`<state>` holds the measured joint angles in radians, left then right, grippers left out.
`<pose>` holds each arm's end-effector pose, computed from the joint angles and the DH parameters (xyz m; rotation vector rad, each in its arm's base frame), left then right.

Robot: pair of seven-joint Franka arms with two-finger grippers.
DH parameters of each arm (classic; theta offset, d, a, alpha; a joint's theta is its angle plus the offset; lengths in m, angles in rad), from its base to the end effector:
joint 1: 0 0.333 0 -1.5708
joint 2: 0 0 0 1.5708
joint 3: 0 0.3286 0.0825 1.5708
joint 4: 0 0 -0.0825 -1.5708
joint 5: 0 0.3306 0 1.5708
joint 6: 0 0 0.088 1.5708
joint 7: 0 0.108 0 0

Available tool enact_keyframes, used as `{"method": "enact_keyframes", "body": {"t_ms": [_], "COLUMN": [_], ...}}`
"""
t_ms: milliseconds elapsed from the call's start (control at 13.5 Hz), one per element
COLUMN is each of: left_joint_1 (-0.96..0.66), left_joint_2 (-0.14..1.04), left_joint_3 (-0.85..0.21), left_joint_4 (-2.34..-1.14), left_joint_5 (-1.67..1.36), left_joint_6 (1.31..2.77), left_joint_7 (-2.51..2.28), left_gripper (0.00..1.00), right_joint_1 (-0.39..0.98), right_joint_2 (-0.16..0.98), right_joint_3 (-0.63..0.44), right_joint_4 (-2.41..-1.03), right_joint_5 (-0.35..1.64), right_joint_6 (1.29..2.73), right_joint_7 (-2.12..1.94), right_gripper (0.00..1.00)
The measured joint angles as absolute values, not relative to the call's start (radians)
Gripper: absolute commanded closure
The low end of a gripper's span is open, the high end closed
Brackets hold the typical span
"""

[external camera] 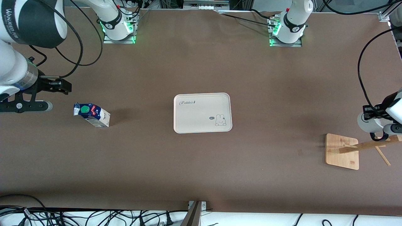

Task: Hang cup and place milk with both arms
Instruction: 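Carry the mug to the wooden stand and hang its handle on a peg, then open the left gripper and raise it away from the hung mug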

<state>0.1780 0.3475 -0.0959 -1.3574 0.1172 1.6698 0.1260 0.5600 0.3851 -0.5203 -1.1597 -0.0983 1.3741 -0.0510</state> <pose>0.6081 0.0720 0.5415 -3.0601 0.0800 0.0645 0.5802 0.0807 0.6020 2.8469 0.1394 -0.1714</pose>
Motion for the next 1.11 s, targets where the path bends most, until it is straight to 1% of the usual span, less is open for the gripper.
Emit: {"method": "enact_keyframes", "body": {"t_ms": [149, 223, 297, 371, 743, 817, 966, 1114], "left_joint_1": [0.195, 0.21, 0.227, 0.241, 0.245, 0.245, 0.245, 0.244], "left_joint_2": [0.358, 0.365, 0.373, 0.378, 0.379, 0.378, 0.371, 0.351], "left_joint_3": [-0.096, -0.096, -0.096, -0.096, -0.114, -0.118, -0.132, -0.163], "left_joint_4": [-1.359, -1.359, -1.359, -1.359, -1.358, -1.358, -1.356, -1.355], "left_joint_5": [0.109, 0.091, 0.075, 0.068, 0.059, 0.059, 0.059, 0.059], "left_joint_6": [1.67, 1.67, 1.672, 1.675, 1.66, 1.642, 1.623, 1.608], "left_joint_7": [0.126, 0.126, 0.127, 0.129, 0.126, 0.126, 0.126, 0.126], "left_gripper": [1.0, 0.94, 0.26, 0.0, 0.0, 0.0, 0.0, 0.0], "right_joint_1": [0.556, 0.554, 0.55, 0.54, 0.44, 0.384, 0.185, 0.017], "right_joint_2": [0.385, 0.385, 0.385, 0.385, 0.375, 0.36, 0.309, 0.259], "right_joint_3": [-0.53, -0.531, -0.532, -0.533, -0.527, -0.478, -0.268, -0.098], "right_joint_4": [-1.153, -1.151, -1.15, -1.15, -1.153, -1.162, -1.202, -1.259], "right_joint_5": [-0.1, -0.094, -0.084, -0.07, 0.001, 0.009, 0.012, 0.014], "right_joint_6": [1.408, 1.412, 1.413, 1.413, 1.376, 1.377, 1.409, 1.452], "right_joint_7": [-0.058, -0.078, -0.104, -0.127, -0.165, -0.168, -0.168, -0.168], "right_gripper": [0.0, 0.0, 0.0, 0.0, 0.0, 0.0, 0.0, 0.0]}}
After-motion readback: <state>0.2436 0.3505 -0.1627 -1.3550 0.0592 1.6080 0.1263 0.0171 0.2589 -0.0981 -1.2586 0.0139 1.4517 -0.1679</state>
